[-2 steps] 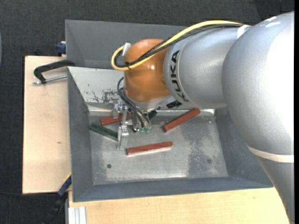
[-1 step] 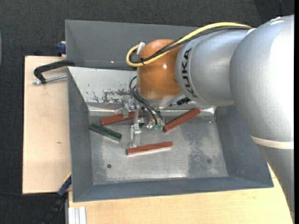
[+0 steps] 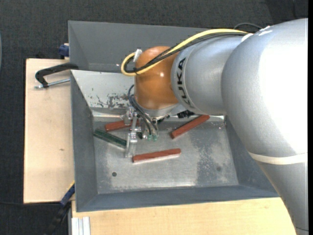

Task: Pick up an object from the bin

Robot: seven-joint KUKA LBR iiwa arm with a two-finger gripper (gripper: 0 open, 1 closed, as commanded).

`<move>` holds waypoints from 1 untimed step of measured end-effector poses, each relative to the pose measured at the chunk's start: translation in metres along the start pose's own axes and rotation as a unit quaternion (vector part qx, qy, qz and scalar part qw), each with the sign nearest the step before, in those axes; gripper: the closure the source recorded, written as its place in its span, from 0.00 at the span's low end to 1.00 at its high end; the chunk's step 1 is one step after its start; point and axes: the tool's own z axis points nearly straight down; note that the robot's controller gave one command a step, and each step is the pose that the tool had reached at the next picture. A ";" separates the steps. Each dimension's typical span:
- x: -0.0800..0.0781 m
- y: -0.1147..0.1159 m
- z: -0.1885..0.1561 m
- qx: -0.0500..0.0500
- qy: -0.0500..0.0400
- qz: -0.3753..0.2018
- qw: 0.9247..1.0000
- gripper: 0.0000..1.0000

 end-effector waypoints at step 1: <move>0.004 -0.012 0.005 -0.003 0.002 0.053 0.999 0.00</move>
Offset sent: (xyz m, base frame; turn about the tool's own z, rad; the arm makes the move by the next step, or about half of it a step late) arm 0.0097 -0.0787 -0.0066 -0.0560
